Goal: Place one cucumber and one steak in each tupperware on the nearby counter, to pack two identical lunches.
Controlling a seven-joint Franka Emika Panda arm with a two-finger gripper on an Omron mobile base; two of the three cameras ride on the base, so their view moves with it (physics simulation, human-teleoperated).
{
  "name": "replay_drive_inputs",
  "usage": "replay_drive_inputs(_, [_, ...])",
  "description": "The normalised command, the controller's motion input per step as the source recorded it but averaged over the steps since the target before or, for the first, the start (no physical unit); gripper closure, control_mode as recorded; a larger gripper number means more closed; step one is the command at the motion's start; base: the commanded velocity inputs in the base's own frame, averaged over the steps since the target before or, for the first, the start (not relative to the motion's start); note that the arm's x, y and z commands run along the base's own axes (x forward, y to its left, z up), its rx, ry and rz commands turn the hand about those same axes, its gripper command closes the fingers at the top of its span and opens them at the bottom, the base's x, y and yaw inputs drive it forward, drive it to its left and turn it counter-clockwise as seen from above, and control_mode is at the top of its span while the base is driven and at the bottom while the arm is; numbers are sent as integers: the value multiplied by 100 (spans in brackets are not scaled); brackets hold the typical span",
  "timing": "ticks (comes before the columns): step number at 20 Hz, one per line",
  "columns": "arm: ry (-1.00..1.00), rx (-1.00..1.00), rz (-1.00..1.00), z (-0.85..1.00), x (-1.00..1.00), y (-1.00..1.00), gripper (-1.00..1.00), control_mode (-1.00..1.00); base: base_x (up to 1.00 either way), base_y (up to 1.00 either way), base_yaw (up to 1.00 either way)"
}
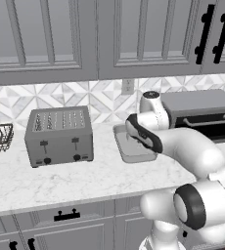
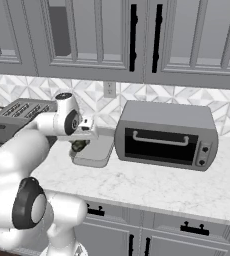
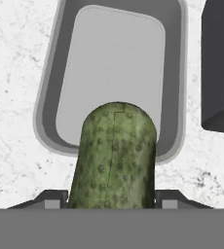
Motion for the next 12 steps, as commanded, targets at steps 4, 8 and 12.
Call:
replay_drive_inputs(4, [-2, 4, 6, -15, 37, -3, 100, -100, 0, 0, 0])
replay_drive_inputs(8, [-1, 4, 13, -24, 57, 0, 100, -100, 0, 0, 0])
replay_drive_inputs(12, [-1, 3, 12, -18, 52, 0, 100, -100, 0, 0, 0])
